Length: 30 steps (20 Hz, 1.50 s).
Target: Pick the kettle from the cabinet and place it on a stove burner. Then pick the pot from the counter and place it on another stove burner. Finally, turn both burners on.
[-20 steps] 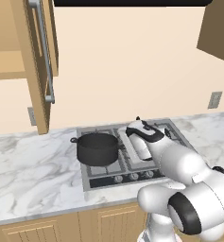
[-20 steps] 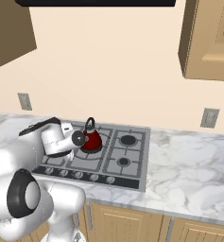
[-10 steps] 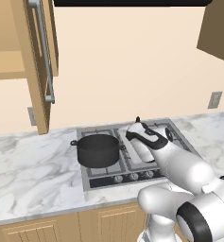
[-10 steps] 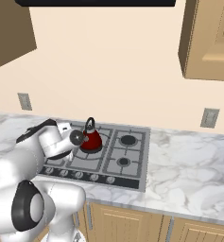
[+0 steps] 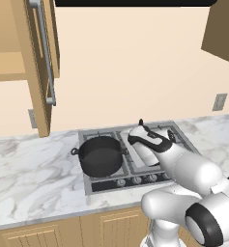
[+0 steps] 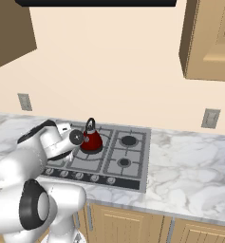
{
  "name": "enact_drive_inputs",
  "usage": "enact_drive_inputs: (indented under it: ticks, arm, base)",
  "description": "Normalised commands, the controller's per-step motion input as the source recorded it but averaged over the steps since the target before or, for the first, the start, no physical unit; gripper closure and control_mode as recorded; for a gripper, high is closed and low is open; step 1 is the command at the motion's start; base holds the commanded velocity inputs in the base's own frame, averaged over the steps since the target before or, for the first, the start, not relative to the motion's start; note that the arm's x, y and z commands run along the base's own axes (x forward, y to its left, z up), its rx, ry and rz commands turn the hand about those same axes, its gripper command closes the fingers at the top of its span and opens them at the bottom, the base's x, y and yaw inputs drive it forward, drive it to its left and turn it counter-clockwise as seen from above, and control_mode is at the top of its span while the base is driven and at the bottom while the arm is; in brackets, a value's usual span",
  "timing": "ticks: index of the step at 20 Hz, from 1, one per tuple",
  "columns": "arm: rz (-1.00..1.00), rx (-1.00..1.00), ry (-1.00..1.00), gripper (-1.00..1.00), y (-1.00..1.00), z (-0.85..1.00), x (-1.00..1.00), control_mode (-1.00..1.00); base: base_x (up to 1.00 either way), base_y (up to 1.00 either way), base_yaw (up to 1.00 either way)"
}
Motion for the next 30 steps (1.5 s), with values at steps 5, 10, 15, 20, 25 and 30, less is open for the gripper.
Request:
enact_drive_inputs:
  ticks: [5, 10, 15, 20, 25, 30]
  arm:
    - [0.00, 0.00, 0.06, -1.00, -0.01, -0.22, -0.08, -1.00]
    - [0.00, -0.02, 0.08, -1.00, 0.00, -0.29, -0.10, -1.00]
    - [0.00, -0.03, 0.10, -1.00, -0.04, -0.42, -0.09, -1.00]
    - [0.00, -0.05, 0.07, -1.00, -0.12, -0.26, -0.14, -1.00]
    - [0.00, -0.06, 0.00, -1.00, -0.11, 0.00, -0.26, -1.00]
    - [0.00, -0.07, 0.00, -1.00, -0.04, 0.00, -0.29, -1.00]
  base:
    - [0.00, 0.00, 0.00]
    - [0.00, 0.00, 0.00]
    - [0.00, 0.00, 0.00]
    - [0.00, 0.00, 0.00]
    - [0.00, 0.00, 0.00]
    - [0.00, 0.00, 0.00]
